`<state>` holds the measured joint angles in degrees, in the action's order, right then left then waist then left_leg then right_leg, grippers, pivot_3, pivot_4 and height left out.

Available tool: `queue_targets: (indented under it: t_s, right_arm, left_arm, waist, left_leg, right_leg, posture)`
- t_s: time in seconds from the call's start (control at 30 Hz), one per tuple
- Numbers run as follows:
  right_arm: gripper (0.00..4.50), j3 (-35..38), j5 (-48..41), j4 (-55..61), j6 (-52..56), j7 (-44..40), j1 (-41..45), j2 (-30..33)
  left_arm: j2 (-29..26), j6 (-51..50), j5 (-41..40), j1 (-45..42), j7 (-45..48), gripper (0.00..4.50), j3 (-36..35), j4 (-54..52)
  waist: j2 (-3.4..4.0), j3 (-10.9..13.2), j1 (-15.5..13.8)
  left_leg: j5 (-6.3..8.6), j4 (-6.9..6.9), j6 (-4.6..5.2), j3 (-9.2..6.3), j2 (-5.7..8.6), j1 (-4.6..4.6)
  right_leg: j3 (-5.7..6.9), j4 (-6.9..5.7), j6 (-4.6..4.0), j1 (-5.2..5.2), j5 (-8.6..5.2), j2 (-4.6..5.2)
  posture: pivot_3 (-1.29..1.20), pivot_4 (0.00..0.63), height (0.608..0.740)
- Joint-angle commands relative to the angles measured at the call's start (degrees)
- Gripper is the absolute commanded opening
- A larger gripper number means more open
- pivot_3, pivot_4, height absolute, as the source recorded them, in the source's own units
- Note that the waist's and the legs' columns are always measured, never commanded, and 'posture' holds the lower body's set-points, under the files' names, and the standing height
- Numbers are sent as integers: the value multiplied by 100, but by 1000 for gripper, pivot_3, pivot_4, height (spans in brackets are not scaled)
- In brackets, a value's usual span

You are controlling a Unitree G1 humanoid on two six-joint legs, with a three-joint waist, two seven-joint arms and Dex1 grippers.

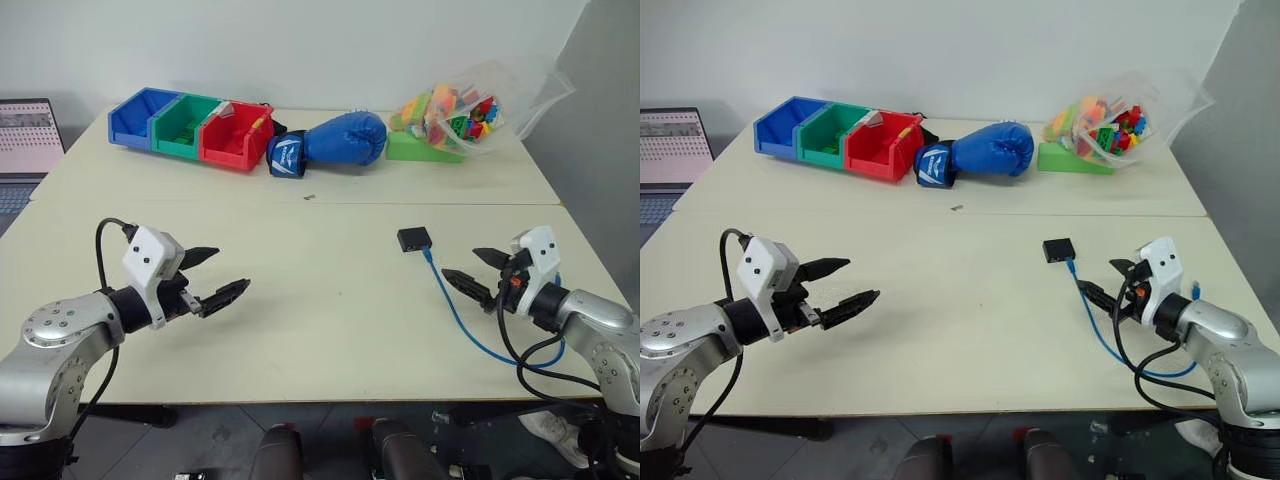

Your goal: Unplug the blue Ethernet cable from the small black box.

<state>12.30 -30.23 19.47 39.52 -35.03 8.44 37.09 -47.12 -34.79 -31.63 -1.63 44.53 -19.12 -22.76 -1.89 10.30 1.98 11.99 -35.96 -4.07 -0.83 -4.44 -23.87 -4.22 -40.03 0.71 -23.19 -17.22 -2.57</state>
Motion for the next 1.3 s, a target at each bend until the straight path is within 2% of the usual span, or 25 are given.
queue_targets:
  t_s: [0.03,0.43,0.6,0.77,1.0,1.3]
  right_arm:
    - [4471,98,40,-12,-217,-87,93,56]
    - [4471,-16,282,-153,-313,-38,123,86]
    - [4471,-113,702,-188,-170,414,63,47]
    - [4471,-302,946,-124,-156,964,91,-390]
    - [4471,-686,1357,-352,-339,1608,292,-1198]
    - [4471,-1025,2001,-1597,-1057,2281,896,-2103]
  left_arm:
    - [-62,59,-107,-12,45,4500,-199,-248]
    - [-52,114,27,-51,1,4500,-104,-160]
    - [-110,43,-115,-373,318,4500,261,-139]
    - [141,-64,-474,-979,549,4500,625,-144]
    - [32,-162,-515,-1426,1124,4500,1365,-218]
    - [50,-12,-257,-1758,1492,4500,1958,-97]
  waist:
    - [0,0,0]
    - [0,0,-2]
    - [0,0,-7]
    - [0,0,-11]
    - [4,2,15]
    - [5,2,1]
  left_leg:
    - [0,0,0,0,0,0]
    - [0,0,0,0,0,0]
    - [0,-1,0,1,1,0]
    - [0,-1,0,1,2,-1]
    - [0,0,0,1,-2,0]
    - [0,-1,0,1,-2,-2]
  right_leg:
    - [0,0,0,0,0,0]
    - [0,0,0,0,0,0]
    - [0,0,0,0,0,0]
    - [0,0,0,0,0,0]
    - [-3,-5,0,-1,1,-7]
    - [-4,-6,-1,-3,1,-10]
  posture:
    - [0,150,740]
    - [0,150,740]
    - [0,150,740]
    - [0,150,740]
    - [0,150,740]
    - [0,150,740]
